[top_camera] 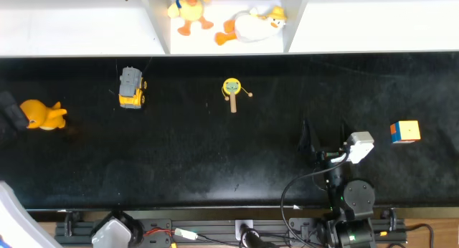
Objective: Store Toys
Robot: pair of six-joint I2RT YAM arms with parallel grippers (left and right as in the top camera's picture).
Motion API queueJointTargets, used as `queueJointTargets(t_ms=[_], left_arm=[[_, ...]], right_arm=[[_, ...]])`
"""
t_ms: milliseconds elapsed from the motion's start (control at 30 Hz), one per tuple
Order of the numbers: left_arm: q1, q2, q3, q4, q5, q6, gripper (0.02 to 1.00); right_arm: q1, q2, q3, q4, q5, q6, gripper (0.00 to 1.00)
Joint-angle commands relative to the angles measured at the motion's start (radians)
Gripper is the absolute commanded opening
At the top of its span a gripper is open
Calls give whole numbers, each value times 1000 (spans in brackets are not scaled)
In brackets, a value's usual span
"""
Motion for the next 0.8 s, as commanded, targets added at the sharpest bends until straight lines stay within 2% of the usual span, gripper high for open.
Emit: queueJointTargets(t_ms=[33,300,433,567,733,800], left_arm=[[10,95,0,14,53,66,998],[11,201,-93,76,52,107,996],[11,201,-230,202,59,117,998],[11,202,-325,312,130,154,998],[27,202,-413,412,162,189,998],[46,202,-436,434,214,220,998]], right_arm=[[8,-9,-14,6,11,-7,993],[8,-9,-14,6,11,-7,993],[8,-9,-14,6,11,-7,996],[8,-9,-14,6,11,-7,996],[8,-9,-14,6,11,-7,993],[8,-9,-14,6,11,-7,996]])
